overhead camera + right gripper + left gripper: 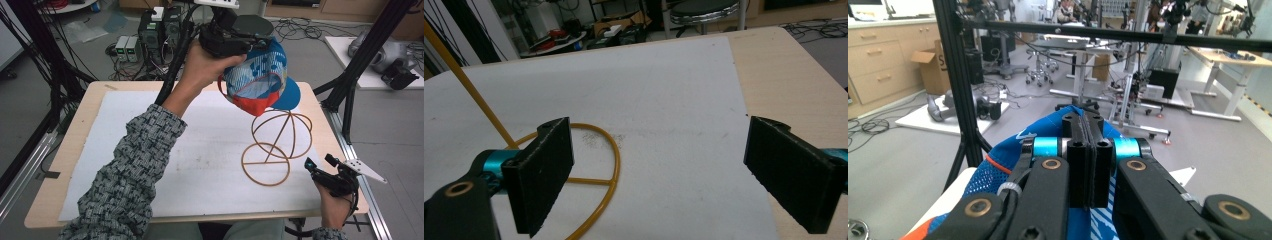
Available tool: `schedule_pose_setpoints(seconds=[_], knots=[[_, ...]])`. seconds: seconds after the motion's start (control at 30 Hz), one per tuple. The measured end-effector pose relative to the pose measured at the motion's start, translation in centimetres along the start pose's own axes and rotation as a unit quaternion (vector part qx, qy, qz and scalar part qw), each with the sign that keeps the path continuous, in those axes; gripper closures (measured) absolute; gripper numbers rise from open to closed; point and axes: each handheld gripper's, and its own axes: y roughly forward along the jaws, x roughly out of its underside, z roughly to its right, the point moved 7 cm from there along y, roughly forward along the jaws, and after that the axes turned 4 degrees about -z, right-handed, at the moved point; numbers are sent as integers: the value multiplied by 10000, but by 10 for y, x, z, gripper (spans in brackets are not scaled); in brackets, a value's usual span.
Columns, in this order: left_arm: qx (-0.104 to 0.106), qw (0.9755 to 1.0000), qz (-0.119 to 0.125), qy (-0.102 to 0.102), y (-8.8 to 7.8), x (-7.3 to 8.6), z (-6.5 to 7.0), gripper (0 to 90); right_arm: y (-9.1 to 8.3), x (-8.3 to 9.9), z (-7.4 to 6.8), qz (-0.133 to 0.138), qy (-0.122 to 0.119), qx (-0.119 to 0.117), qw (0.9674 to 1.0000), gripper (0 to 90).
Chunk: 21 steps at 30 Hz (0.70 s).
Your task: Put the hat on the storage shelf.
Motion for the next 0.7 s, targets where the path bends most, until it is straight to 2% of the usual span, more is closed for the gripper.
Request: schedule_pose_setpoints(seconds=[0.3, 0.4, 0.43, 0.6, 0.7], knots=[[110, 9996, -232, 75, 6, 13, 5, 890, 3, 0, -2, -41, -25, -33, 10000, 116], [144, 9991, -396, 95, 10, 20, 6, 890, 3, 0, -2, -42, -25, -32, 10000, 116], [158, 9985, -503, 151, 12, 25, 7, 890, 3, 0, -2, -42, -33, -20, 10000, 116], [201, 9974, -633, 282, 17, 29, 14, 891, 4, 0, -2, -48, -50, -21, 10000, 116], [247, 9955, -786, 463, 26, 33, 25, 891, 4, 0, -2, -55, -55, -26, 10000, 116]])
